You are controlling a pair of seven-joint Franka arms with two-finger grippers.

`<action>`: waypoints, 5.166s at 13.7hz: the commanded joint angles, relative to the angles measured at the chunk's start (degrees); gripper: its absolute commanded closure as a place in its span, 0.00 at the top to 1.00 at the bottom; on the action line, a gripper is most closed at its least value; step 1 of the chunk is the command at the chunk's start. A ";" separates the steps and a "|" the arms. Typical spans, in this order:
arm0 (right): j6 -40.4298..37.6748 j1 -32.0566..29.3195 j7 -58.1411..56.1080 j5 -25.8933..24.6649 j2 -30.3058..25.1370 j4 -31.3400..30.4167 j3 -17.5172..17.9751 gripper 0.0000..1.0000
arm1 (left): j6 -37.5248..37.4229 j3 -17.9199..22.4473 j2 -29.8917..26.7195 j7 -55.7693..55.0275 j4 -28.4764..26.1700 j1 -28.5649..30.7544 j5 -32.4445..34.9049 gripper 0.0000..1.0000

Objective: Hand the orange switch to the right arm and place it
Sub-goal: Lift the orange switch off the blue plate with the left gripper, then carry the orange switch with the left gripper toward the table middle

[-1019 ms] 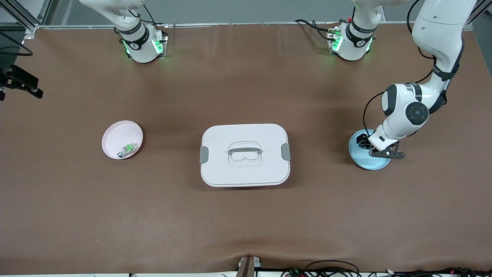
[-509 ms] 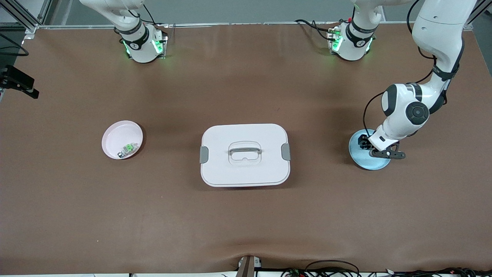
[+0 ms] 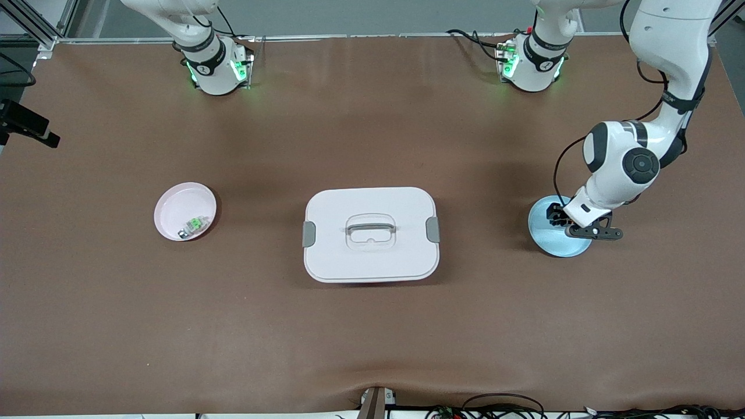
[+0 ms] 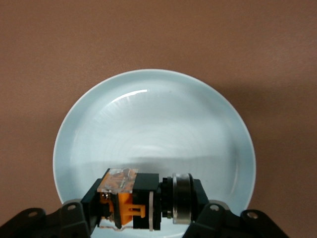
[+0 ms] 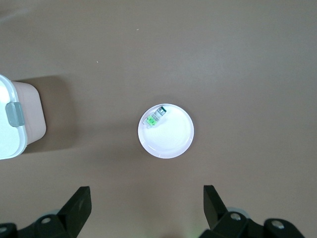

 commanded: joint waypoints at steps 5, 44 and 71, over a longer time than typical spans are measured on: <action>-0.09 0.59 0.95 -1.06 0.16 0.19 0.62 1.00 | -16.91 -3.40 -4.70 -10.43 7.95 0.18 0.34 0.35; 1.32 -0.46 -3.36 -4.32 0.25 0.89 0.53 1.00 | -55.45 -17.10 -15.95 -52.26 34.60 1.85 -33.85 0.41; 13.18 -2.40 6.38 33.12 -20.05 -23.45 4.83 1.00 | -32.15 -33.82 -10.32 -109.75 38.38 -6.40 -37.98 0.41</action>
